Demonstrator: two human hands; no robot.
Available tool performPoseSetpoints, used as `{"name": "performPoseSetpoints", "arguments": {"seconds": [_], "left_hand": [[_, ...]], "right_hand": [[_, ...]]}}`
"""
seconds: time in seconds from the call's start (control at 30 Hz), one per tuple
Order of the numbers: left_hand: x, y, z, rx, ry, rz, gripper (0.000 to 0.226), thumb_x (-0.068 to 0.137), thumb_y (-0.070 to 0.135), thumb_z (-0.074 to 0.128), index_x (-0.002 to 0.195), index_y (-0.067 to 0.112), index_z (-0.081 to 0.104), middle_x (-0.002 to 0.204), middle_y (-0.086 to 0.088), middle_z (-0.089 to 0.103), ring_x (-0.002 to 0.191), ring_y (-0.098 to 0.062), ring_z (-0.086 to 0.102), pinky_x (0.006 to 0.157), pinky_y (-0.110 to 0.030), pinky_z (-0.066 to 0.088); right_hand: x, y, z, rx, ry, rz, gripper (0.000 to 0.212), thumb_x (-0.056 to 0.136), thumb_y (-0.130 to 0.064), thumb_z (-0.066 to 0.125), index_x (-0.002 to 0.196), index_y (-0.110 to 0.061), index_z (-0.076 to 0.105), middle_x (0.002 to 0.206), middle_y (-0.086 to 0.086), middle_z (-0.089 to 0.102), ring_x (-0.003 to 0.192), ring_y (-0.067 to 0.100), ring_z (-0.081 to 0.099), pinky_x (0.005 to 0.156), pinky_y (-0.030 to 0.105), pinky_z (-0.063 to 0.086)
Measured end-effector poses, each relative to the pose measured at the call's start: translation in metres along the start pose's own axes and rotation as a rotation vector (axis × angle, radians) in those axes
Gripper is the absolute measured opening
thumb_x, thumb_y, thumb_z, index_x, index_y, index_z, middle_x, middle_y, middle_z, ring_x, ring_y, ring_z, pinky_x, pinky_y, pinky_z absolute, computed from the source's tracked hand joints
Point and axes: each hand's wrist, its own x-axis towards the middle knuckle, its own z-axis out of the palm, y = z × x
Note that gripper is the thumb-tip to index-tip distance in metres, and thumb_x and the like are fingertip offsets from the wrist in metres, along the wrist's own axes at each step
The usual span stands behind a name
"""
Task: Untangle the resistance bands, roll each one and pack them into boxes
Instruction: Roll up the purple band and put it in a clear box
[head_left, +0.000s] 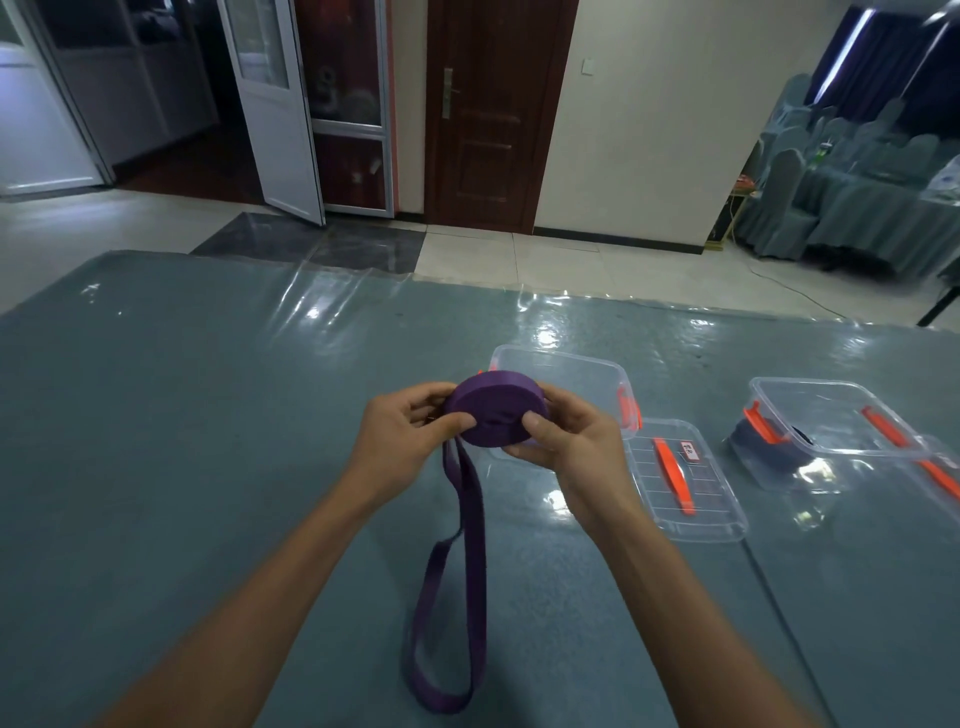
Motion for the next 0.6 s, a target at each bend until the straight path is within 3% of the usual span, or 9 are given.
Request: {"name": "performPoseSetpoints", "arguments": {"seconds": [0.17, 0.27, 0.37, 0.43, 0.5, 0.6], "left_hand": [[-0.002, -0.003, -0.007, -0.014, -0.004, -0.008, 0.031, 0.079, 0.002, 0.079, 0.104, 0.020, 0.073, 0.098, 0.001, 0.078, 0.094, -0.016, 0.075, 0.084, -0.024, 0.057], [0.000, -0.004, -0.015, 0.161, -0.046, 0.002, 0.029, 0.079, 0.005, 0.081, 0.105, 0.018, 0.074, 0.095, 0.004, 0.078, 0.091, -0.011, 0.074, 0.087, -0.023, 0.057], [0.001, 0.003, -0.016, 0.386, -0.141, 0.110, 0.029, 0.078, 0.005, 0.082, 0.101, 0.022, 0.075, 0.088, 0.012, 0.075, 0.084, -0.004, 0.071, 0.082, -0.018, 0.054], [0.003, 0.007, -0.015, 0.467, -0.203, 0.176, 0.026, 0.079, 0.007, 0.082, 0.102, 0.017, 0.077, 0.089, 0.010, 0.075, 0.085, -0.003, 0.070, 0.082, -0.018, 0.054], [0.007, 0.012, -0.013, 0.489, -0.222, 0.209, 0.027, 0.079, 0.010, 0.083, 0.104, 0.016, 0.077, 0.092, 0.009, 0.075, 0.086, -0.003, 0.070, 0.083, -0.018, 0.054], [0.008, 0.018, -0.008, 0.362, -0.154, 0.167, 0.028, 0.076, 0.010, 0.085, 0.099, 0.024, 0.077, 0.088, 0.010, 0.076, 0.084, -0.006, 0.072, 0.080, -0.020, 0.056]], "right_hand": [[-0.004, 0.011, 0.007, 0.152, -0.062, 0.082, 0.034, 0.091, 0.006, 0.060, 0.124, 0.000, 0.061, 0.120, 0.020, 0.068, 0.113, 0.036, 0.066, 0.095, 0.054, 0.054], [-0.003, 0.013, 0.003, -0.272, -0.060, -0.050, 0.033, 0.088, 0.001, 0.069, 0.117, -0.013, 0.064, 0.111, 0.006, 0.073, 0.108, 0.024, 0.069, 0.098, 0.048, 0.054], [0.001, 0.002, 0.001, -0.745, -0.110, -0.214, 0.044, 0.084, -0.012, 0.076, 0.124, -0.026, 0.062, 0.114, -0.015, 0.069, 0.109, 0.002, 0.063, 0.099, 0.027, 0.051], [0.004, -0.006, 0.003, -0.934, -0.187, -0.257, 0.044, 0.085, -0.016, 0.075, 0.126, -0.027, 0.062, 0.109, -0.013, 0.070, 0.102, 0.003, 0.063, 0.094, 0.025, 0.050], [0.006, -0.012, 0.005, -1.028, -0.213, -0.263, 0.036, 0.086, -0.016, 0.073, 0.119, -0.027, 0.066, 0.100, -0.009, 0.072, 0.094, 0.009, 0.063, 0.088, 0.026, 0.051], [0.006, -0.019, 0.004, -0.893, -0.147, -0.257, 0.030, 0.083, -0.007, 0.074, 0.107, -0.026, 0.071, 0.093, -0.010, 0.073, 0.090, 0.006, 0.065, 0.084, 0.021, 0.052]]}}
